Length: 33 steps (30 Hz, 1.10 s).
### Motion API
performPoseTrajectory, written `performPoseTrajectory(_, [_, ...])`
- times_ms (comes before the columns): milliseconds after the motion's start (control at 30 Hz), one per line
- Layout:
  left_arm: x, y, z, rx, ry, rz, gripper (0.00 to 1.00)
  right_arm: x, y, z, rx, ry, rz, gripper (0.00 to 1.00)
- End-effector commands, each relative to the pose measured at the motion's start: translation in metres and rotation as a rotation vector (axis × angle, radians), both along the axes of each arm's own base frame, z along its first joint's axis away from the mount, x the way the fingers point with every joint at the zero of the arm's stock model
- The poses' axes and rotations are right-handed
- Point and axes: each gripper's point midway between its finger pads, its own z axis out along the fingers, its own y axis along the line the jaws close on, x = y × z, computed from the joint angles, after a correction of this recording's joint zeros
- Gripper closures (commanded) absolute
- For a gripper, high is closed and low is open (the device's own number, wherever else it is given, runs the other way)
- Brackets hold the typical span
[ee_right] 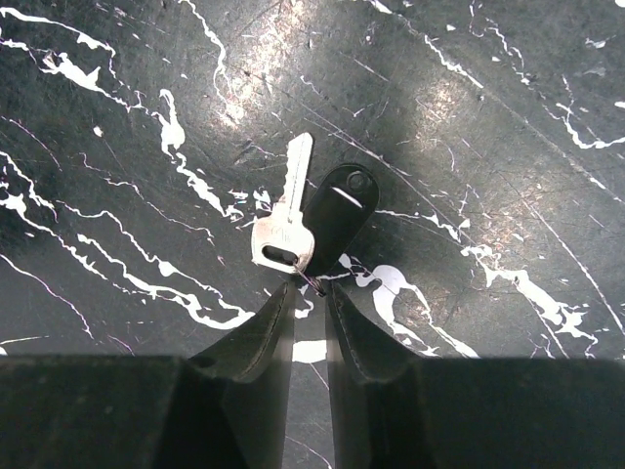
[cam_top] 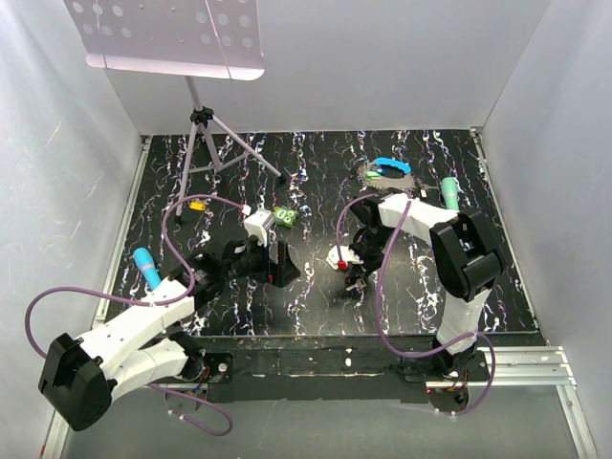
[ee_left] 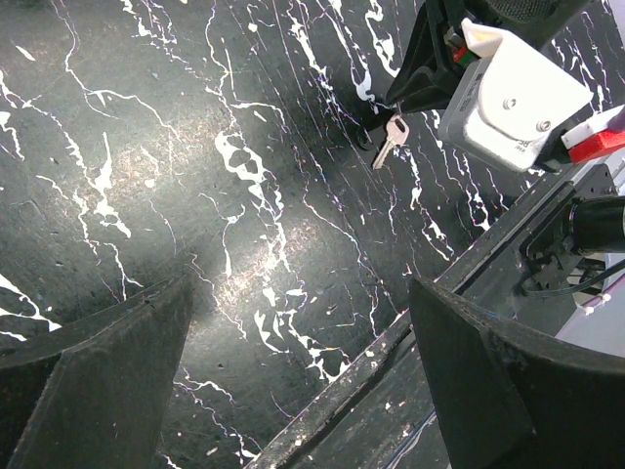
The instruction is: Put the keys on the keyring
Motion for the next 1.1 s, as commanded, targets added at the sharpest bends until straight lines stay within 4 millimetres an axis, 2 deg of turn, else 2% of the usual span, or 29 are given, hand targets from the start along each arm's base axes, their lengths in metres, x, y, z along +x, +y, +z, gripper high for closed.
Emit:
performPoseTrajectory(0, [-0.001,0.001,0.006,-0.016,-0.019,0.006,0.09,-0.005,0.001,-0.001,-0.007,0.009,0.007,0.75])
performPoseTrajectory(200, [-0.002,0.002,0.005,-0.015,-0.016,0.007,0.09,-0.007,0.003,-0.001,-0.003,0.011,0.007,0.81])
performPoseTrajectory(400, [-0.003,0.002,0.006,-0.018,-0.015,0.005,0.09,-0.01,0.001,0.002,-0.008,0.016,0.005,0.96])
performPoseTrajectory(633, [-0.011,-0.007,0.018,-0.078,-0.025,-0.06,0.11,-0.024,-0.007,0.035,-0.035,0.039,-0.084,0.99])
performPoseTrajectory(867, [-0.027,-0.022,0.043,-0.194,-0.054,-0.163,0.17,-0.058,-0.041,0.073,-0.218,0.113,-0.306,0.99])
performPoseTrajectory(1067, [-0.046,-0.042,0.053,-0.247,-0.09,-0.272,0.18,-0.082,-0.088,0.09,-0.48,0.12,-0.482,0.99])
